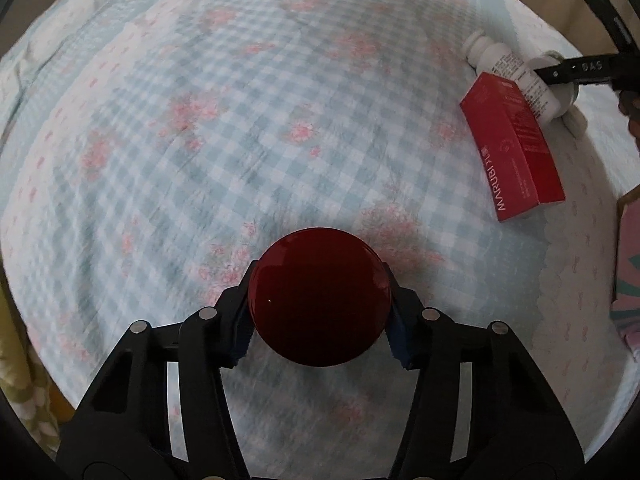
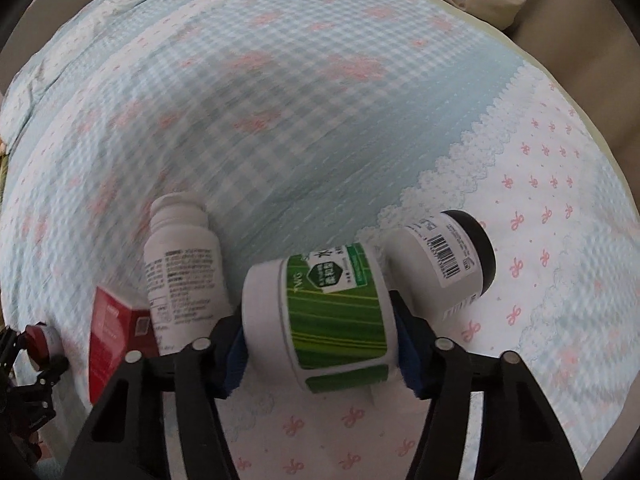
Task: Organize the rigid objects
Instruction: 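Grasp the red cap with the left tool while the right tool grasps the green-labelled jar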
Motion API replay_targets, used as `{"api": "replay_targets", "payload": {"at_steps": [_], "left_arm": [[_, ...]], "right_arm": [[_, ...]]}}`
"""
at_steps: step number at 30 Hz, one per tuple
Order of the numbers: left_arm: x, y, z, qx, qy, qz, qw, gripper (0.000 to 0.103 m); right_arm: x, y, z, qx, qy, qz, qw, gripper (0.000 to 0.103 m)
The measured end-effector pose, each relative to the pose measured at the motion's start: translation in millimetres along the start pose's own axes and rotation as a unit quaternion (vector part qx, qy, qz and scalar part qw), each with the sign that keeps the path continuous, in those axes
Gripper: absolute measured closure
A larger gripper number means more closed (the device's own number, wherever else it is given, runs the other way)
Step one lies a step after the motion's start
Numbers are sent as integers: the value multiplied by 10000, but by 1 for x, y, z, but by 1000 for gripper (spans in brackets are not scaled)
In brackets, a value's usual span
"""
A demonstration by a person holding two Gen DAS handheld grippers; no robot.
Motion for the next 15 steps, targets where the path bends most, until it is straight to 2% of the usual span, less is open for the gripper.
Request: {"api": "replay_targets", "payload": {"at_steps": [7, 15], "left_arm": [[-3, 2, 1, 91, 81, 63, 9999, 52], [-16, 24, 3, 208, 93, -117, 9997, 52]], "right_arm": [[-3, -1, -3, 125, -145, -2, 9998, 47], [7, 21, -7, 166, -496, -67, 9986, 48]]}}
Point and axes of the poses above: each gripper's, at about its wrist camera, not at the fingertips, and y roughly against the way its jaws point, z to its left, x to its underside, the point moved 10 cm from there along -y, roughly the way its jaws point, and after that the axes turned 15 degrees about y, right-handed, at the moved point
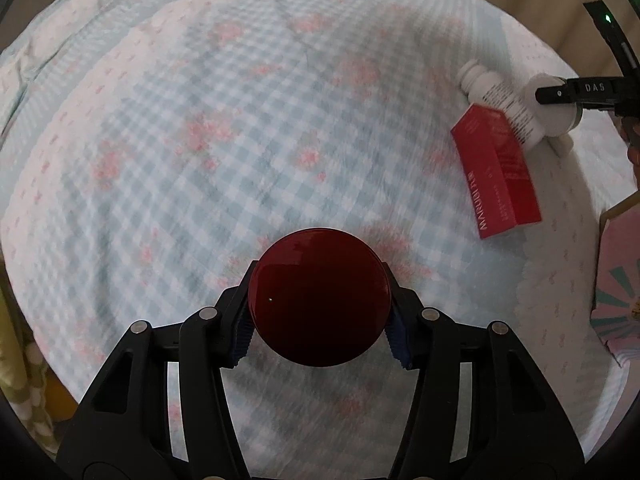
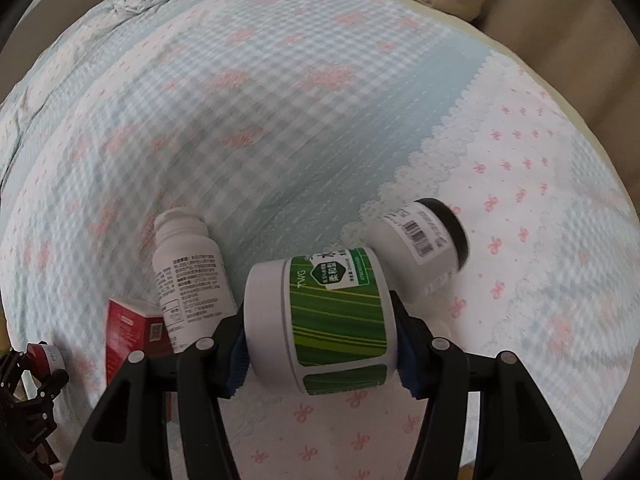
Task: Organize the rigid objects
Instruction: 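Grasp the red cap with the left tool while the right tool grasps the green-labelled jar, then lower the red cap and green-labelled jar into the box and release both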
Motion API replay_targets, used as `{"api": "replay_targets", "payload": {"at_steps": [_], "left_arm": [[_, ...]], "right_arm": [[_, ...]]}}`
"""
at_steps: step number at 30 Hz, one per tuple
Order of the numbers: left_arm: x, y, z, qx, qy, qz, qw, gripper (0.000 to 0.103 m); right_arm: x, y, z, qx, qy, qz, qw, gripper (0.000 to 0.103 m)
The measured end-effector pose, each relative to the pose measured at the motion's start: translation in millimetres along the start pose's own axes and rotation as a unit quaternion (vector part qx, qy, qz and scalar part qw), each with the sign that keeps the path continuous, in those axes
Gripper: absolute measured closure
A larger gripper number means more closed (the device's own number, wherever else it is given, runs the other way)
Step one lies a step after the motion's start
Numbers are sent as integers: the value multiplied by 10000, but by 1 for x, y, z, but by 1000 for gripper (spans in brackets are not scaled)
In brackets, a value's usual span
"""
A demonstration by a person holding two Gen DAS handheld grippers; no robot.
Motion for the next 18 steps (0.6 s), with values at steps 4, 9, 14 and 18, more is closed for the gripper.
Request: {"api": "replay_targets", "payload": {"at_steps": [4, 9, 14, 18], "left_arm": [[-8, 18, -1, 80, -47, -97, 9999, 52], [-24, 52, -9, 290, -227, -156, 9992, 52], [-48, 95, -23, 554, -559, -240, 9966, 52], [-71, 133, -42, 848, -954, -306, 9914, 52]], "right_arm": [[2, 25, 3, 50, -92, -130, 9999, 48], [3, 64, 7, 87, -287, -290, 9991, 48], [12, 117, 16, 91, -739, -410, 9964, 48], [22, 164, 25, 117, -1221, -515, 9911, 48]]}}
Point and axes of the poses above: each gripper's, at about its wrist camera, not at the fingertips, and y roughly against the way its jaws point, z to its left, x to its underside, the point moved 10 cm from there along -y, roughly the way its jaws point, and after that the axes turned 15 degrees about y, right-handed, at the moved point
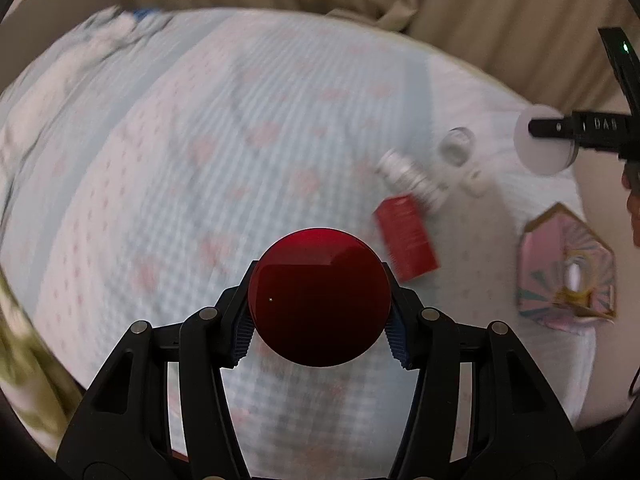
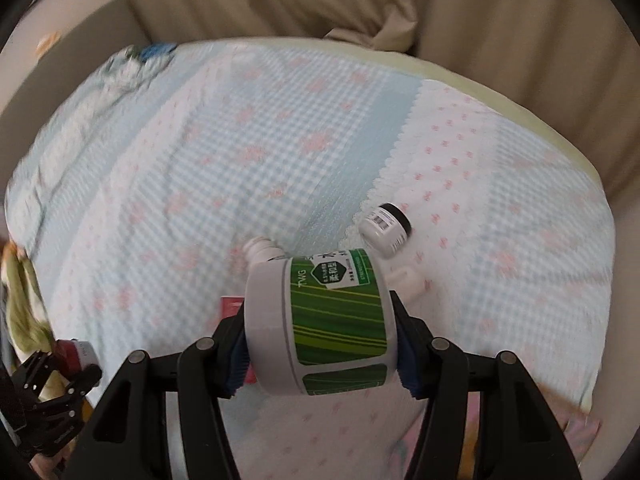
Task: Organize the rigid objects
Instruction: 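Lower the red cap and green-labelled jar into the box and release both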
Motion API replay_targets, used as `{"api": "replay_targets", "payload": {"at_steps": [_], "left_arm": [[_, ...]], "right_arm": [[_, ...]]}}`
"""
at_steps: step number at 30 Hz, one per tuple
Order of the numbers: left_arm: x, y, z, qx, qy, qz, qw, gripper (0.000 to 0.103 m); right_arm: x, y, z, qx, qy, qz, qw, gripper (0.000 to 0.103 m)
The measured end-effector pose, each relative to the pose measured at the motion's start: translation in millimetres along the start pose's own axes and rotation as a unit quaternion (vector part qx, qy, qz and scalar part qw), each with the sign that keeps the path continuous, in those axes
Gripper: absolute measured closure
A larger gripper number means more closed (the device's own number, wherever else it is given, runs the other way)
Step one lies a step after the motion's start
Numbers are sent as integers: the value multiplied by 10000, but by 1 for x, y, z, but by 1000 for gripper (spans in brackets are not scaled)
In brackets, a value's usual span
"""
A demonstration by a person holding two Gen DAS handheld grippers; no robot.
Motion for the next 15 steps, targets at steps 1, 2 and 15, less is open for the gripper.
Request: {"api": "replay_targets", "payload": {"at_steps": [1, 2, 15], "left_arm": [[-8, 9, -7, 67, -137, -31, 9999, 52], [-16, 17, -13, 136, -255, -35, 9996, 52], [-57, 67, -165, 1178, -1862, 10, 9754, 52]], "right_arm": [[3, 15, 1, 32, -158, -31, 9999, 48], [5, 26, 1, 59, -274, -52, 9996, 48], [80, 153, -42, 739, -1944, -334, 9776, 48]]}}
Point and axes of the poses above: each gripper's, at about its wrist camera, not at the fingertips, and y roughly against the way its jaws point, z to its left, x to its underside, the point moved 10 cm from there along -y, roughly the way its jaws point, and after that the axes turned 15 degrees about y, right-handed, at the moved point
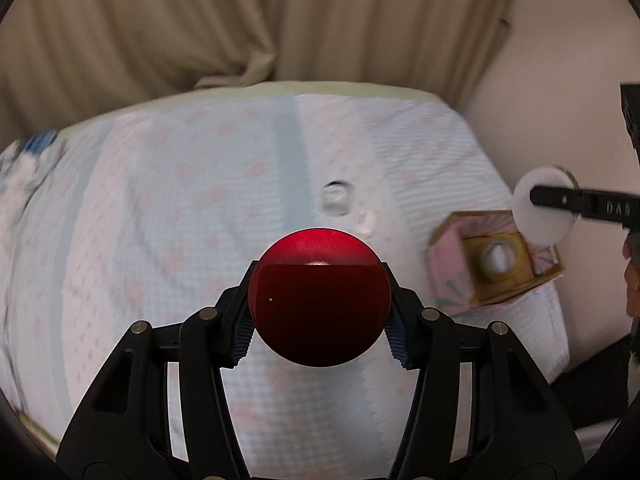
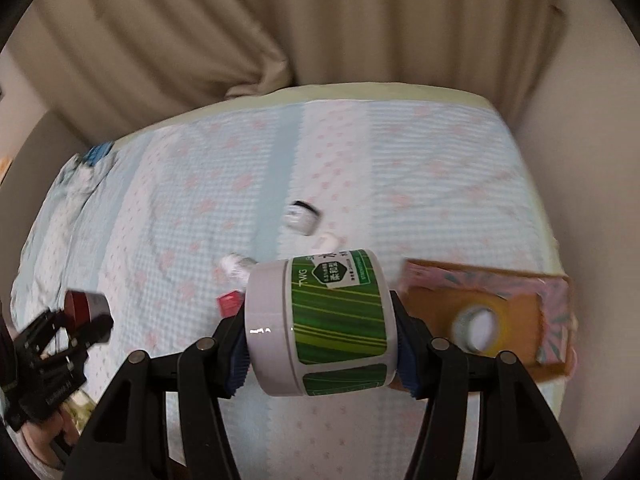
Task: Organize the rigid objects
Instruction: 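Lower the red cap and green-labelled jar into the box and release both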
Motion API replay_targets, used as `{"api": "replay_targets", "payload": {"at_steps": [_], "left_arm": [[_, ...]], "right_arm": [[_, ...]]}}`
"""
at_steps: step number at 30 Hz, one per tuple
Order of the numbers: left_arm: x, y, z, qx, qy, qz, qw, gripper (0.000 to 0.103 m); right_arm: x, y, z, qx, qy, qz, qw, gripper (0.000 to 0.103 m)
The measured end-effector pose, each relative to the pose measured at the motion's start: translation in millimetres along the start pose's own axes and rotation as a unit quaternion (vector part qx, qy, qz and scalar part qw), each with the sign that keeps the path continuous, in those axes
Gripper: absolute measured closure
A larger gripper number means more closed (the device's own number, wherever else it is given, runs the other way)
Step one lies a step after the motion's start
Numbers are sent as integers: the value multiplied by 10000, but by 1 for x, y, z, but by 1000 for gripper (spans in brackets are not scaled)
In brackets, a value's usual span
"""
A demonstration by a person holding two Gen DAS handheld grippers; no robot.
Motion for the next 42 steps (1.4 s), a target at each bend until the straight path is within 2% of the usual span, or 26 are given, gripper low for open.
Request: {"api": "replay_targets", "payload": {"at_steps": [10, 18, 21, 29, 35, 42], "left_arm": [[-9, -37, -154, 726, -656, 320, 9947, 52], [18, -92, -252, 956, -1108, 820, 9858, 52], [29, -115, -273, 866, -1252, 955, 9837, 52], [62, -190, -290, 492, -1326, 1421, 9797, 52], [91, -251, -281, 91, -1213, 1843, 9753, 52], [106, -278, -276, -211, -1218, 2154, 9687, 52]], "right_arm": [[61, 46, -129, 651, -933, 78, 9935, 48], [114, 43, -217, 858, -1597, 353, 9828, 48], [132, 33, -242, 862, -1794, 495, 9787, 48], [160, -19, -286, 719, -1848, 939, 9756, 48], [165, -71, -299, 561, -1606, 1191, 9782, 48], [175, -116, -298, 304, -1452, 1443, 9783, 48]]}}
Point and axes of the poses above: each gripper's, at about its wrist camera, not at the fingertips, and y roughly against the way its jaws point, z to its left, x to its underside, the point moved 10 cm from there along -y, roughly the way its jaws point, and after that the axes turned 15 degrees about y, right-handed, at the moved point
